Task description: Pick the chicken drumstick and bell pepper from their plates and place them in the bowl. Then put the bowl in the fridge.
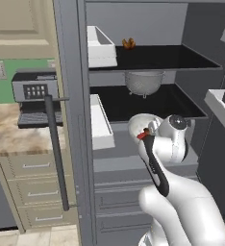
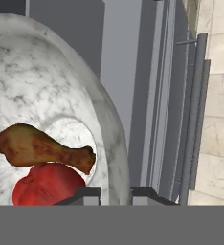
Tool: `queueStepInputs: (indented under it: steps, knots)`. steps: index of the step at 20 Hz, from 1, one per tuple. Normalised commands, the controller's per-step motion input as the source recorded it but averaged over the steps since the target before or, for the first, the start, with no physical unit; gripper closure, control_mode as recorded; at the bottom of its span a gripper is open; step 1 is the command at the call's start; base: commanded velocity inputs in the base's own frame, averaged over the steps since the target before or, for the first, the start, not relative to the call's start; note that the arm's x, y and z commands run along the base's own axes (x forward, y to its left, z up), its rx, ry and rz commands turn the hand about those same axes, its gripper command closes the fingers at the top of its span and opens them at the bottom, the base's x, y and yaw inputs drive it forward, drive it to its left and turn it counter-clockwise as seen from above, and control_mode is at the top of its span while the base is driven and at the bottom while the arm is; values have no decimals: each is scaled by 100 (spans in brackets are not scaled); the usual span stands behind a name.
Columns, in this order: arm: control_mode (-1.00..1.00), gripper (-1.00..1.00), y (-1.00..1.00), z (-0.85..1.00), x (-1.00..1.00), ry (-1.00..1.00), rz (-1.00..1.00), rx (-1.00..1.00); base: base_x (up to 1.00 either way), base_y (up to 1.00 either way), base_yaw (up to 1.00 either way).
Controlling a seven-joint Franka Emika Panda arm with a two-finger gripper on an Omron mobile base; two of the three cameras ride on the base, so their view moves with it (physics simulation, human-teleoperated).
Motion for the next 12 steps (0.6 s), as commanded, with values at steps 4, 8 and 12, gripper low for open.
queueStepInputs:
  steps: [4,8,12]
  knots:
    - [100,100,0,0,0,0,0,0,40,4,0]
    - [100,100,0,0,0,0,0,0,11,1,0]
    - [100,100,0,0,0,0,0,0,0,0,0]
